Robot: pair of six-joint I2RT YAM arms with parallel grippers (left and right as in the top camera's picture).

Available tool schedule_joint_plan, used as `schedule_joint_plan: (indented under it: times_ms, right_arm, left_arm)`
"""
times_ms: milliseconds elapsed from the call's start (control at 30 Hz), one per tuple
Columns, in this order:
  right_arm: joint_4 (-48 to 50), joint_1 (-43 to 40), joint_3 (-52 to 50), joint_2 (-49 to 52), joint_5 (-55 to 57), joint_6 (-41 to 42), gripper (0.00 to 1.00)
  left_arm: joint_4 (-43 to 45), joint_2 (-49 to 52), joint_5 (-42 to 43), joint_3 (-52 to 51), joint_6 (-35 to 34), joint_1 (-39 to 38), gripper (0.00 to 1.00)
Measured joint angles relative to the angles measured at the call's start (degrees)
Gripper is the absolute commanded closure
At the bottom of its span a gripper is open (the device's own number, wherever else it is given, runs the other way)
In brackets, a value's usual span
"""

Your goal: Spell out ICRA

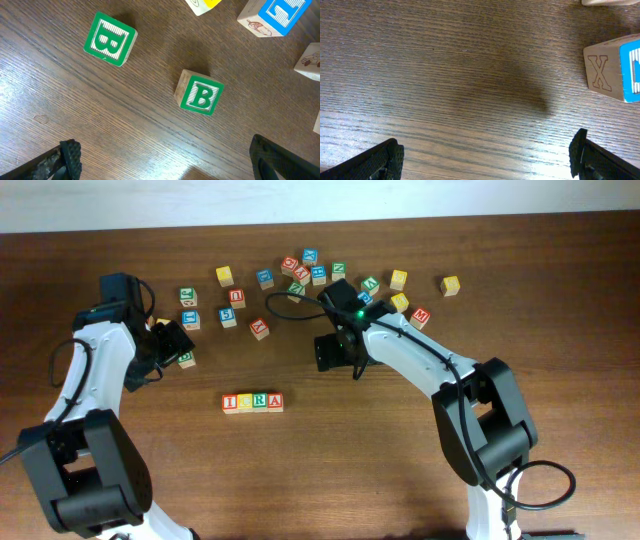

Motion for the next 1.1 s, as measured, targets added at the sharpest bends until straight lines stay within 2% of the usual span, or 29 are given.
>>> schedule_joint_plan:
  times_ms: [233, 300, 467, 600, 767, 867, 967, 1100]
  right_arm:
    - [0.0, 0.0, 0.0, 0.0, 0.0, 0.0, 0.02]
    - [0.0, 0.0, 0.0, 0.0, 0.0, 0.0, 0.02]
    - [0.0, 0.0, 0.0, 0.0, 0.0, 0.0, 0.02]
    - [0.0, 0.0, 0.0, 0.0, 0.0, 0.0, 0.02]
    - [0.0, 0.0, 0.0, 0.0, 0.0, 0.0, 0.02]
    - [0.0, 0.0, 0.0, 0.0, 0.2, 0.0, 0.02]
    - [0.0, 0.0, 0.0, 0.0, 0.2, 0.0, 0.02]
    - [0.1, 0.0, 0.0, 0.0, 0.2, 0.0, 0.02]
  left_arm:
    - [0.6, 0.0, 0.0, 0.0, 0.0, 0.0, 0.01]
    - [5.6, 0.0, 0.0, -0.1, 0.0, 0.0, 0.01]
    - [25.7, -0.8, 0.0, 0.1, 0.0, 0.0, 0.01]
    - [28.9, -6.3, 0.0, -0.2, 0.0, 0.0, 0.01]
    - [35.0, -21.3, 0.0, -7.0, 0.0, 0.0, 0.01]
    - [35.8, -31.6, 0.0, -16.6, 0.0, -0.1, 0.01]
    - [34.2, -43.2, 0.0, -31.4, 0.0, -0.3, 0.01]
    - [33.3, -54.2, 0.0, -39.6, 0.0, -0.3, 0.01]
